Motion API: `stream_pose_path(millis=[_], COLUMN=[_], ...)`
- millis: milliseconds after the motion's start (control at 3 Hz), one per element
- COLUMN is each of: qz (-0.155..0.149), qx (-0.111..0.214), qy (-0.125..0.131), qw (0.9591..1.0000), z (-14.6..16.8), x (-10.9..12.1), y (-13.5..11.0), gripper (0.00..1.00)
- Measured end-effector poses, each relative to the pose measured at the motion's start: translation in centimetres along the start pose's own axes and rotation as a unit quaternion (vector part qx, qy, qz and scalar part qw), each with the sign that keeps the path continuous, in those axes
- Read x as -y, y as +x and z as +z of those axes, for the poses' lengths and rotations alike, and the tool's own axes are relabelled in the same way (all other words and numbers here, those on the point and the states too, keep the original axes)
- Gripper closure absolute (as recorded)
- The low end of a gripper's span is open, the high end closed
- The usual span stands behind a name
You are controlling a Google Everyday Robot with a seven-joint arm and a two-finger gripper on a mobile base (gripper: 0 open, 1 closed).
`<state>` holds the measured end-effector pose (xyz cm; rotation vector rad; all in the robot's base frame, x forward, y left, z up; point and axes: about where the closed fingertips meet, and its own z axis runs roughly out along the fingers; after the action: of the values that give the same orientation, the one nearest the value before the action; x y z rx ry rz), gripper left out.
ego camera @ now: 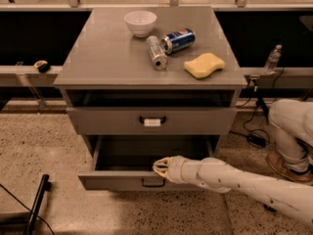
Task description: Close middle drawer
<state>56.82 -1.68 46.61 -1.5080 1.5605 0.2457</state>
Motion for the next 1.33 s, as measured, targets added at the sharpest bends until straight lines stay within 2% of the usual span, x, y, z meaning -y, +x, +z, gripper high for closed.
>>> stream_pose_path(millis=[333, 667, 1000, 1333], qz=[-0.006, -0.017, -0.021, -0.018], qx=[0.009, 0.027, 0.041, 0.047], qy=[-0.001, 0.022, 0.02, -0.047], qw=[0.9999, 0.9993, 0.9987, 0.9976], z=[0.6, -1.7, -3.9, -3.9], x=[0.2, -0.2, -2.6, -7.2], y=[-0.4, -1.3, -1.2, 1.0], gripper=[1.0, 1.0, 1.0, 1.0])
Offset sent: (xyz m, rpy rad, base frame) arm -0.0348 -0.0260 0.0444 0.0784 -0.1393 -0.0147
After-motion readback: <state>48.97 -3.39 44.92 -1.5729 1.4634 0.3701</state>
